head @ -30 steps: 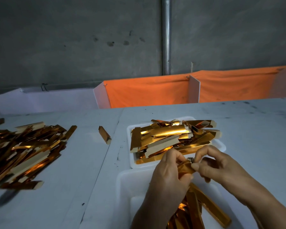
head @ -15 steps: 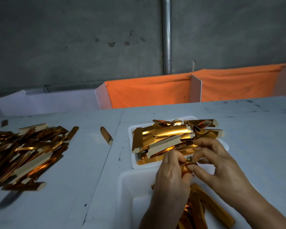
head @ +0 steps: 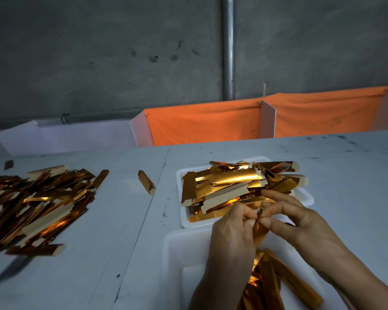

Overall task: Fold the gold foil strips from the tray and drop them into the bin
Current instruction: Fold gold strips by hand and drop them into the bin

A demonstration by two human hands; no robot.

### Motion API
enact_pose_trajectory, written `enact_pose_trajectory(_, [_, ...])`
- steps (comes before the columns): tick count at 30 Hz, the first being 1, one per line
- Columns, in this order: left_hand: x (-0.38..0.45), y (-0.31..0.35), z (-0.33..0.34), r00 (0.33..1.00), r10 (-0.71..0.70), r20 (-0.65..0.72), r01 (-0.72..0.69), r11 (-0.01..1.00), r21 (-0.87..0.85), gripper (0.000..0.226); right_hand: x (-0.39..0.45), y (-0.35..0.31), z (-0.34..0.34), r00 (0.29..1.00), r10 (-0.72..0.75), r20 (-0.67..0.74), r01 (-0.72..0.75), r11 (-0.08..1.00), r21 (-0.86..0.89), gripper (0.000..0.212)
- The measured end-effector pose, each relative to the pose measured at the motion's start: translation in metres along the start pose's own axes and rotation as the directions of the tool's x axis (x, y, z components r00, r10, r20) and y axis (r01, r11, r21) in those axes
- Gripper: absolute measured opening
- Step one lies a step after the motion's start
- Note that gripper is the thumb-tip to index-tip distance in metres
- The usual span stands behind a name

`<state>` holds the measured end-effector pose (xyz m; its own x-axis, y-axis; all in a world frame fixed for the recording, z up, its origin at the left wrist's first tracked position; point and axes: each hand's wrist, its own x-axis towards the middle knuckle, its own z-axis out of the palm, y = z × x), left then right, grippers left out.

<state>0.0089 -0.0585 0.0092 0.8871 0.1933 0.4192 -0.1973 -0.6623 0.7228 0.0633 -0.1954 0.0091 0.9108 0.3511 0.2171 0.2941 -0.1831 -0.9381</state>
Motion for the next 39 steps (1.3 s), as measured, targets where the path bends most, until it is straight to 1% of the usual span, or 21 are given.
enact_pose_trajectory(3, [0.0002, 0.0005, -0.0012, 1.0, -0.02, -0.011, 0.02, 1.0, 0.009, 0.02, -0.0017, -0.0013, -0.0004, 0.997, 0.041, 0.07, -0.047, 0.995, 0.088, 0.012])
enact_pose_trajectory(5, [-0.0017, 0.0015, -0.0014, 1.0, 0.025, -0.008, -0.025, 0.999, 0.037, 0.022, -0.0021, -0.0005, 0.0002, 0.997, 0.047, 0.069, -0.052, 0.996, 0.075, 0.018])
enact_pose_trajectory(7, [-0.0044, 0.0029, -0.0006, 0.998, 0.065, 0.004, -0.065, 0.998, 0.024, 0.021, -0.0014, -0.0003, 0.0004, 0.999, 0.03, 0.037, -0.031, 0.999, 0.039, 0.021])
enact_pose_trajectory(9, [-0.0051, 0.0044, -0.0002, 0.999, 0.037, 0.017, -0.036, 0.999, -0.032, 0.016, -0.0008, -0.0005, -0.0009, 0.999, 0.02, 0.032, -0.021, 0.999, 0.034, 0.021])
enact_pose_trajectory(12, [-0.0041, 0.0036, -0.0018, 0.997, -0.066, 0.031, 0.069, 0.992, -0.104, 0.011, -0.0008, -0.0012, -0.0034, 0.997, 0.017, 0.075, -0.02, 0.999, 0.04, 0.019])
enact_pose_trajectory(14, [-0.0033, 0.0024, -0.0027, 0.993, -0.107, 0.044, 0.111, 0.987, -0.12, 0.012, -0.0011, -0.0022, -0.0037, 0.995, 0.004, 0.1, -0.004, 1.0, -0.005, 0.02])
enact_pose_trajectory(16, [-0.0037, 0.0035, -0.004, 0.99, -0.128, 0.058, 0.134, 0.981, -0.138, 0.011, -0.0017, -0.0034, -0.0036, 0.994, -0.033, 0.103, 0.042, 0.996, -0.084, 0.025])
enact_pose_trajectory(18, [-0.0042, 0.0052, -0.0053, 0.989, -0.132, 0.069, 0.141, 0.98, -0.141, 0.008, -0.0025, -0.0057, -0.0032, 0.994, -0.053, 0.097, 0.065, 0.991, -0.121, 0.029])
enact_pose_trajectory(21, [-0.0037, 0.0046, -0.0045, 0.991, -0.116, 0.063, 0.122, 0.987, -0.109, 0.007, -0.0038, -0.0071, -0.0026, 0.995, -0.04, 0.089, 0.05, 0.991, -0.122, 0.023])
enact_pose_trajectory(24, [-0.0032, 0.0035, -0.0041, 0.992, -0.115, 0.054, 0.119, 0.988, -0.095, 0.007, -0.0033, -0.0074, -0.0025, 0.996, -0.021, 0.092, 0.028, 0.996, -0.084, 0.016])
enact_pose_trajectory(28, [-0.0021, 0.0013, -0.0031, 0.995, -0.098, 0.036, 0.1, 0.993, -0.062, 0.008, -0.003, -0.0069, -0.003, 0.995, 0.0, 0.095, 0.003, 0.999, -0.036, 0.018])
enact_pose_trajectory(29, [-0.0022, 0.0006, -0.0025, 0.996, -0.085, 0.025, 0.086, 0.996, -0.036, 0.009, -0.0028, -0.0071, -0.0028, 0.996, 0.011, 0.093, -0.009, 1.0, -0.019, 0.015])
enact_pose_trajectory(31, [-0.0026, -0.0001, -0.0014, 0.998, -0.056, 0.009, 0.057, 0.998, -0.004, 0.009, -0.0024, -0.0079, -0.0028, 0.994, 0.049, 0.094, -0.055, 0.997, 0.057, 0.005])
enact_pose_trajectory(34, [-0.0038, 0.001, -0.0005, 0.997, -0.071, 0.007, 0.072, 0.997, -0.036, 0.008, -0.002, -0.0066, -0.0054, 0.989, 0.097, 0.115, -0.117, 0.976, 0.181, 0.015])
enact_pose_trajectory(36, [-0.004, 0.0017, 0.0003, 0.998, -0.068, 0.007, 0.068, 0.997, -0.033, 0.012, -0.0013, -0.0065, -0.0066, 0.987, 0.113, 0.114, -0.135, 0.968, 0.21, 0.018])
enact_pose_trajectory(39, [-0.0034, 0.0059, -0.0019, 0.998, -0.062, 0.007, 0.062, 0.995, -0.074, 0.009, -0.0004, -0.0064, -0.0075, 0.986, 0.141, 0.091, -0.159, 0.956, 0.247, 0.025])
